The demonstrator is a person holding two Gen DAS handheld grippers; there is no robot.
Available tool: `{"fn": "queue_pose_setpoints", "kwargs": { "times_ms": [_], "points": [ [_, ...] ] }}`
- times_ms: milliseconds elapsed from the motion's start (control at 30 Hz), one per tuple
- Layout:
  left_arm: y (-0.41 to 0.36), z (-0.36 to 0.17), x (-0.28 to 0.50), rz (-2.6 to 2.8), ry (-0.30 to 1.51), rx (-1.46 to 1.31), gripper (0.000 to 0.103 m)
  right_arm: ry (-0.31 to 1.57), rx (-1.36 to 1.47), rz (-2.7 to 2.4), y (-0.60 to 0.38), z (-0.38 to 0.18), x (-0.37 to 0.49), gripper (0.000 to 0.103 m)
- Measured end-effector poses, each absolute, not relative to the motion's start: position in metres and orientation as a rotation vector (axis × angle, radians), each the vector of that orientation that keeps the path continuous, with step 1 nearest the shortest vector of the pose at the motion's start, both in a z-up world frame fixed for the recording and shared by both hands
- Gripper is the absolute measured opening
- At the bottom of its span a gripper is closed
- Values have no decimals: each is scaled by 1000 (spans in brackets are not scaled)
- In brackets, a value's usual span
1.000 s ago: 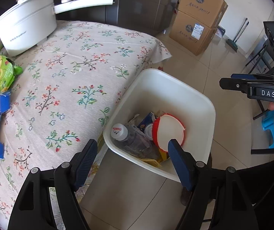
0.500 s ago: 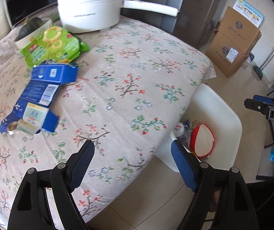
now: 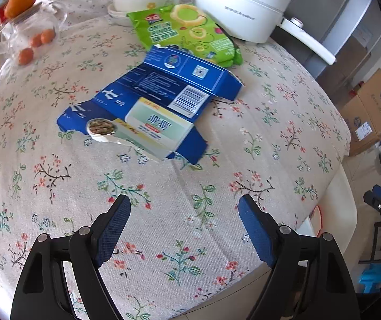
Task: Collect trash
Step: 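Grasp the torn blue box with the left tool and lift it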
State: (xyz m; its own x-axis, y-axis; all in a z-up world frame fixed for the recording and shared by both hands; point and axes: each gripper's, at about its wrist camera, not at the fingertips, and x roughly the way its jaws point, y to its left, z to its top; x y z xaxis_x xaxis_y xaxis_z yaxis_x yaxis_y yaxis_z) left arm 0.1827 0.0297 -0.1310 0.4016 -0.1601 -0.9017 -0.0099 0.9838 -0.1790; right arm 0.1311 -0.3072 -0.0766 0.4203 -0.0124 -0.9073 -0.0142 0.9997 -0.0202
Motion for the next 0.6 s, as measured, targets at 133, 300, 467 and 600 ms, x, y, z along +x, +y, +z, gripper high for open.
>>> {"fn": "queue_pose_setpoints", "kwargs": {
  "times_ms": [133,300,467,600],
  "points": [
    [56,-135,194,-74,1127,-328,85,1140,-40,14,-297,-78,135,72],
    [74,-141,210,-72,1074,-490,85,1141,-44,6,-296,-80,136,72],
    [84,-149,225,-62,1028,-617,57,1151,-30,-22,-301,-84,138,72],
    [95,-164,235,-57,1058,-726,11,1160,-14,-39,-300,-88,140,72]
  ]
}}
